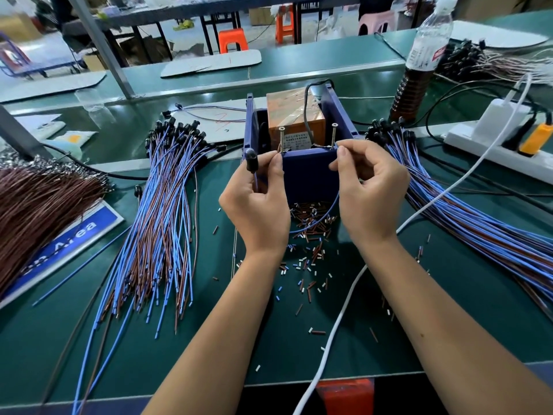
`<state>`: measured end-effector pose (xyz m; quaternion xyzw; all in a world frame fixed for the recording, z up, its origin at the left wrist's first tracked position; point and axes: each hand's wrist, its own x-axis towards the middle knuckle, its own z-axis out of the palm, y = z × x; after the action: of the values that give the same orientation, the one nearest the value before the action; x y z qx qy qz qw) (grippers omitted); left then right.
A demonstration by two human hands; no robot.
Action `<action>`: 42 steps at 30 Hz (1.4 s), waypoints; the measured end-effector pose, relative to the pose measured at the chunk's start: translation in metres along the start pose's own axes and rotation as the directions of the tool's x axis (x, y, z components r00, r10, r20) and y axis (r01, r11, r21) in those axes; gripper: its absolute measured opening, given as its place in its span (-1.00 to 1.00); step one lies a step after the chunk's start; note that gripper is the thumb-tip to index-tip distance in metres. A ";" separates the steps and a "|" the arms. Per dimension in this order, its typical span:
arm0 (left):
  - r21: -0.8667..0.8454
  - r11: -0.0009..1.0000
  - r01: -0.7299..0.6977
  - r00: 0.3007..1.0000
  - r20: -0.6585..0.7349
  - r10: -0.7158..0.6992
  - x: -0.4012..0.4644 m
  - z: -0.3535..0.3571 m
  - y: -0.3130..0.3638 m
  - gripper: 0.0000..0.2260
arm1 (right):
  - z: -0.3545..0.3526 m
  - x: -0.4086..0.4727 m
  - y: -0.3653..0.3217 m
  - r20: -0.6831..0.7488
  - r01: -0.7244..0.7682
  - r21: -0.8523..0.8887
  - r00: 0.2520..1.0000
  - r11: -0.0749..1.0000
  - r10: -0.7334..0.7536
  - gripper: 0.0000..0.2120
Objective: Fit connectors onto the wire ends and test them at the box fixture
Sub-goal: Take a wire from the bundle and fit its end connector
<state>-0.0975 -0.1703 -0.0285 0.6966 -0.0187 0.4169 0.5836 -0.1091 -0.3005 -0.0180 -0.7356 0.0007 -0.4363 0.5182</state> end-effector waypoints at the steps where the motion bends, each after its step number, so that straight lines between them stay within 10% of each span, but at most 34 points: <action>1: -0.008 1.000 0.005 1.000 0.002 -0.005 -0.001 0.000 0.000 -0.93 | -0.001 0.000 0.000 0.003 0.002 0.001 1.000 1.000 -0.002 -0.85; 13: -0.016 0.999 -0.039 0.999 -0.015 0.039 -0.002 -0.001 0.001 -0.93 | -0.004 0.001 0.003 0.040 0.035 0.008 0.999 0.999 -0.035 -0.85; 19: -0.013 0.945 -0.326 0.939 0.111 0.326 -0.008 0.022 0.031 -0.96 | -0.007 0.003 0.004 0.017 -0.080 0.125 0.997 0.989 0.078 -0.91; 24: -0.036 0.999 -0.008 0.903 0.429 0.022 -0.021 0.079 0.077 -0.85 | -0.039 0.022 0.013 -0.104 -0.216 0.191 0.966 0.958 0.238 -0.98; 29: 0.054 0.707 0.705 0.442 0.746 -0.498 -0.039 0.148 0.106 -0.79 | -0.107 0.047 0.037 -0.266 -0.380 0.041 0.887 0.924 0.377 -0.93; 35: 0.362 0.255 0.897 -0.247 0.887 -0.390 -0.096 0.213 0.129 -0.70 | -0.187 0.058 0.048 -0.469 -0.525 -0.133 0.781 0.841 0.414 -0.86; 38: 0.450 0.155 0.879 -0.361 0.843 -0.400 -0.113 0.227 0.130 -0.71 | -0.205 0.059 0.045 -0.483 -0.482 -0.303 0.821 0.822 0.304 -0.78; 42: 0.404 0.100 0.909 -0.294 0.794 -0.533 -0.108 0.240 0.115 -0.60 | -0.209 0.060 0.028 -0.328 -0.311 -0.196 0.915 0.930 0.236 -0.79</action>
<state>-0.0929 -0.4553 0.0047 0.4919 0.0729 -0.4816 0.7217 -0.1938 -0.5000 0.0169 -0.7117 0.2362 -0.4615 0.4740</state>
